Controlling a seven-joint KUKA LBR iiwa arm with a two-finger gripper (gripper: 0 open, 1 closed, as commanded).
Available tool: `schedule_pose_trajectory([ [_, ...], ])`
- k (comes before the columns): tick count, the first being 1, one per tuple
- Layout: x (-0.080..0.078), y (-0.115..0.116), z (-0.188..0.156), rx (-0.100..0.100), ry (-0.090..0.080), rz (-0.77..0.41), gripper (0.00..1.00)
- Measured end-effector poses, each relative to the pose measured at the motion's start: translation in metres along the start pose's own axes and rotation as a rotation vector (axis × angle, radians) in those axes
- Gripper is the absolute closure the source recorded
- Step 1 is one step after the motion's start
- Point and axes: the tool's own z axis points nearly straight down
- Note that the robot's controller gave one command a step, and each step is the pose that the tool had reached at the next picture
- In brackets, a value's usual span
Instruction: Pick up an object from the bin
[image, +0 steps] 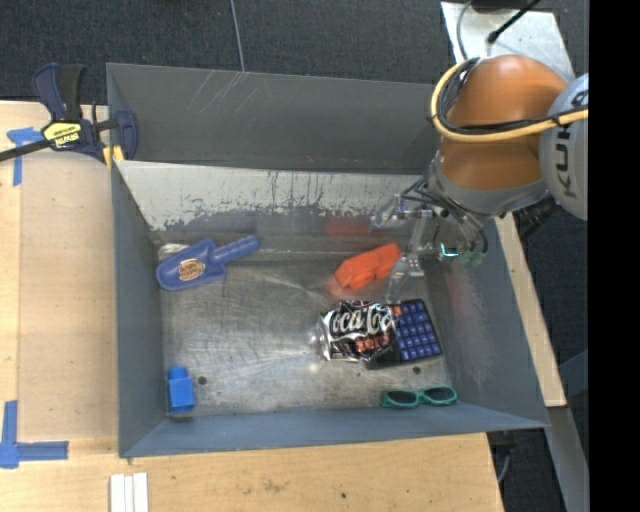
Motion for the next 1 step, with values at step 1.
schedule_pose_trajectory([
  [1, -0.0016, 0.0, -0.0046, 0.001, -0.008, -0.001, 0.0],
])
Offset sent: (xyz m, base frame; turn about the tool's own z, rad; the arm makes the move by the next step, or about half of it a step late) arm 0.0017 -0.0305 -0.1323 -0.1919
